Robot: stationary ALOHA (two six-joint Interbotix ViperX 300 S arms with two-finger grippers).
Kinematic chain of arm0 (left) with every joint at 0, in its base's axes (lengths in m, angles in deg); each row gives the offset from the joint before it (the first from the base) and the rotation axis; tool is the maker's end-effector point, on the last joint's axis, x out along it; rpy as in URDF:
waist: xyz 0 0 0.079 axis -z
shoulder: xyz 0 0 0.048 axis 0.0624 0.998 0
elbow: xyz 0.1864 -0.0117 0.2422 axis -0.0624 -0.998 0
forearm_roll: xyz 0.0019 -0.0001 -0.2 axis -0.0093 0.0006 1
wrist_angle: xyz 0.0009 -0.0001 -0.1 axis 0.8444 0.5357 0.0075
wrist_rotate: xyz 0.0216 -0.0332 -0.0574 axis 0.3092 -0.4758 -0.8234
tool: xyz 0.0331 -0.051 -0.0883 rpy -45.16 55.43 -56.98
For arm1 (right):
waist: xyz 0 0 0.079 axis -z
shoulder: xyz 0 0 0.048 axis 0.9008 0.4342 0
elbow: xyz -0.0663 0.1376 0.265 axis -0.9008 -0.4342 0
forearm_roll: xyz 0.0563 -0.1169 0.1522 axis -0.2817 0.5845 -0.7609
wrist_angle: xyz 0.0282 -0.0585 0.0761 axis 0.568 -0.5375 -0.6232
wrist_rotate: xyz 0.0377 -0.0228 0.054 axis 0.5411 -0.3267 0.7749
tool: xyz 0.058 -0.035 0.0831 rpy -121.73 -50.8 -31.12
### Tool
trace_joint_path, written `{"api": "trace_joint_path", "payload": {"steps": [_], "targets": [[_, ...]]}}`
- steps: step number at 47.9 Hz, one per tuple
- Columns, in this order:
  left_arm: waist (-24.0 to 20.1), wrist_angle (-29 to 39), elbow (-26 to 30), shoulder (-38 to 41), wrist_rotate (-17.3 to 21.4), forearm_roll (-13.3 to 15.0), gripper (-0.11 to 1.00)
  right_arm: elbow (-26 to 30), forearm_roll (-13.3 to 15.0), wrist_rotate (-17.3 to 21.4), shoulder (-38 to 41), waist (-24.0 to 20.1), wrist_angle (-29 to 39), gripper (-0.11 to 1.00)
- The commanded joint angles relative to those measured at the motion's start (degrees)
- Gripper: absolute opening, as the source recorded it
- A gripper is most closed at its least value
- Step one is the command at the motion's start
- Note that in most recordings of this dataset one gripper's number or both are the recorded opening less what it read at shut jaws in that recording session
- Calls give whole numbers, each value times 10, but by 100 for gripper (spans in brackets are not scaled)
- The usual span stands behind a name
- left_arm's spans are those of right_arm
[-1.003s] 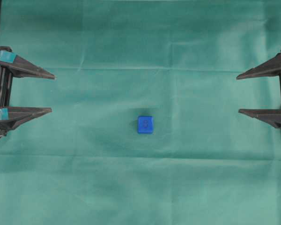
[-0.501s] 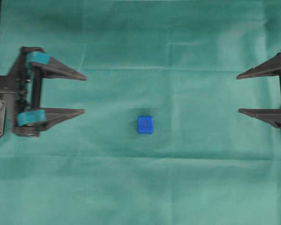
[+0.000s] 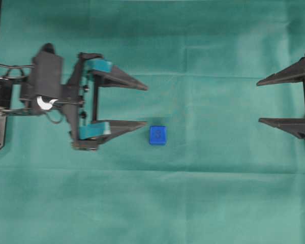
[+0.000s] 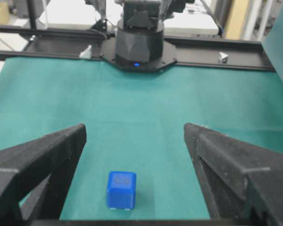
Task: Handover the blue block to the right arm after grasping it with the left arm, then place it in the designated position.
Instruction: 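Lower the open left gripper around the blue cube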
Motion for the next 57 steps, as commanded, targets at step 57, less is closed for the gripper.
{"api": "trace_joint_path", "payload": {"steps": [57], "targets": [[-5,537,252,109,-6,-2,100,15,1,0,4,2,-2,93]]}}
